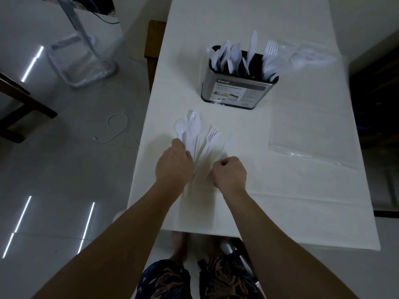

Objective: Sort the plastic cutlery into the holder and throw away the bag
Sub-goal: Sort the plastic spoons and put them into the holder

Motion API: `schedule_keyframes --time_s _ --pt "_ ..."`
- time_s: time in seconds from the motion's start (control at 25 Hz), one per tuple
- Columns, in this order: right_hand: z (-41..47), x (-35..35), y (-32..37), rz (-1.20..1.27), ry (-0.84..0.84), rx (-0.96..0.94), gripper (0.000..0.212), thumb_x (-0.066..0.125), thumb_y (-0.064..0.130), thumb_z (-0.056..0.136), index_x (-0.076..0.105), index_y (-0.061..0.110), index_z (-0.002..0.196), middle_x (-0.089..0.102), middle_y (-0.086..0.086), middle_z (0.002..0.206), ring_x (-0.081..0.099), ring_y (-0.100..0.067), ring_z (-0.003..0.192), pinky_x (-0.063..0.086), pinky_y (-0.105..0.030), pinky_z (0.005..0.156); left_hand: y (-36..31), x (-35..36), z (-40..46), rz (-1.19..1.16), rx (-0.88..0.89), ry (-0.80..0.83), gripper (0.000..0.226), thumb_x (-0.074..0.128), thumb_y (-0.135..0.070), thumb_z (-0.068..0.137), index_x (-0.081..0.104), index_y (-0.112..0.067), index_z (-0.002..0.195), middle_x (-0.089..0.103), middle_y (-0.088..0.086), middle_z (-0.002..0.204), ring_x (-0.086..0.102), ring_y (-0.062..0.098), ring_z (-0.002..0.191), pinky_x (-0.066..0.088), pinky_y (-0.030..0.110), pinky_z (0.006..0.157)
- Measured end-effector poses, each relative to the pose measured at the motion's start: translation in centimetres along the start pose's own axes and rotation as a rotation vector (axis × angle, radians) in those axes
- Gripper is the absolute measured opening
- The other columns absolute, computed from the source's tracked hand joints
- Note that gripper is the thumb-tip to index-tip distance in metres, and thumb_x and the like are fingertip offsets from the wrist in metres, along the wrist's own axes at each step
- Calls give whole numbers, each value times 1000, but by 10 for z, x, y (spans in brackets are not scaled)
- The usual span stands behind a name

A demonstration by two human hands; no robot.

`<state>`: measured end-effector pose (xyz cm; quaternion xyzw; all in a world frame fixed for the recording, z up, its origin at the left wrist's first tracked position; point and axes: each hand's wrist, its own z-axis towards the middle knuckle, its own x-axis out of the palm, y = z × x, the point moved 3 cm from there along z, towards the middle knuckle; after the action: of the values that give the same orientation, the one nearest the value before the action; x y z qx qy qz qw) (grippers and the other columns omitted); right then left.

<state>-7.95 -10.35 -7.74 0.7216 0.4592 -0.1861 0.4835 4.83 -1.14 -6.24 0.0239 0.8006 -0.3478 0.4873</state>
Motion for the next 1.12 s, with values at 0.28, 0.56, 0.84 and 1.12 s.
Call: schedule_keyframes --time_s 0.28,0.56,0.84,1.12 --pt "-1 14 27 -179 36 -159 32 55 47 90 62 17 85 65 2 76 62 -19 70 39 -26 53 -1 -2 -4 35 -5 -8 15 46 -32 100 50 -17 104 58 0 85 56 14 70 44 27 61" --pt "9 8 21 -115 82 -58 29 52 20 88 52 14 59 49 1 55 48 -18 52 29 -25 45 -23 22 -4 231 175 102 19 49 -29 98 62 -16 95 60 3 92 53 20 68 41 30 60" --pt "8 -5 13 -141 41 -79 34 54 16 82 40 19 51 40 5 48 36 -14 45 24 -24 43 -32 26 -3 278 144 94 25 45 -35 101 59 -15 98 57 1 89 61 20 73 47 29 63" --pt "4 -12 16 -52 12 -131 18 54 27 93 63 16 82 62 7 73 55 -11 66 34 -18 52 -36 24 -3 241 108 105 21 46 -30 99 61 -15 95 59 0 83 58 18 69 44 28 60"
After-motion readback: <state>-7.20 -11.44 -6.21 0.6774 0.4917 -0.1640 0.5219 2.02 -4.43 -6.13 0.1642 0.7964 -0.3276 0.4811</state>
